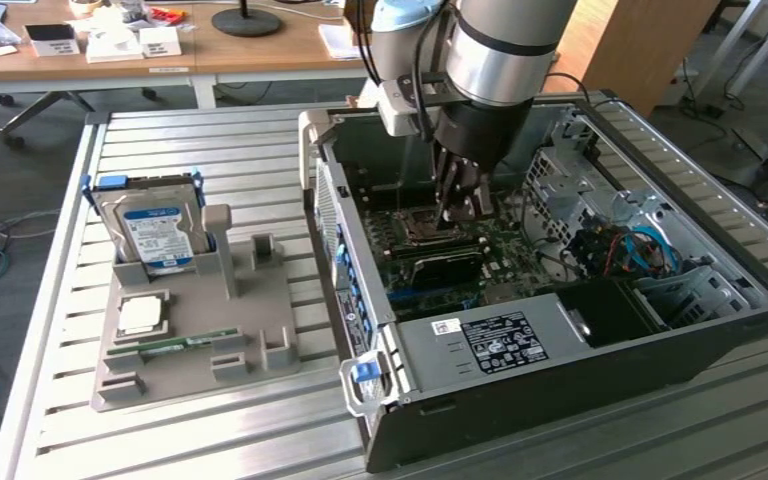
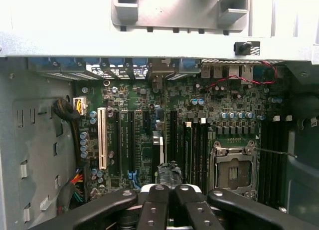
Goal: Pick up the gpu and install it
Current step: 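Press down on the gpu until it lock into place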
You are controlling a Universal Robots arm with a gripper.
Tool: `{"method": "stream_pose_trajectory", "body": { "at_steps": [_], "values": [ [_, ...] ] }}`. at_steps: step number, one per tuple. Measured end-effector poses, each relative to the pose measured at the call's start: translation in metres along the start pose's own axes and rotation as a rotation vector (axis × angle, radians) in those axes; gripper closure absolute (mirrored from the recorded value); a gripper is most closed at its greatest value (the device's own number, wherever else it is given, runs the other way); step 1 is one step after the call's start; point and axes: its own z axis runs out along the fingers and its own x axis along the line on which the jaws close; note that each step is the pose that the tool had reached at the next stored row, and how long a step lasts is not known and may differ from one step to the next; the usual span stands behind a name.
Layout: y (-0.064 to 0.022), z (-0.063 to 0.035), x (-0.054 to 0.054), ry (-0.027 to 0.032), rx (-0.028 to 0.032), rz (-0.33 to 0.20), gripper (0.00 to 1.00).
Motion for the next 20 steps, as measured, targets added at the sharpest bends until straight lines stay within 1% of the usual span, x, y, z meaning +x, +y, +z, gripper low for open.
{"method": "stream_pose_trajectory", "body": {
  "at_steps": [1,2,9,10,13,17,20],
  "values": [
    [0.0,0.0,0.0,0.0,0.0,0.0,0.85],
    [0.0,0.0,0.0,0.0,0.0,0.0,0.89],
    [0.0,0.0,0.0,-0.0001,0.0,0.0,0.89],
    [-0.0005,0.0,0.0,-0.0004,-0.0001,0.0,0.89],
    [-0.0058,0.0001,-0.0002,-0.0004,-0.0001,0.0,0.89],
    [-0.006,0.0002,-0.0002,-0.0003,-0.0001,0.0,0.89],
    [-0.006,0.0036,0.0001,-0.0003,-0.0001,0.0,0.89]
  ]
}}
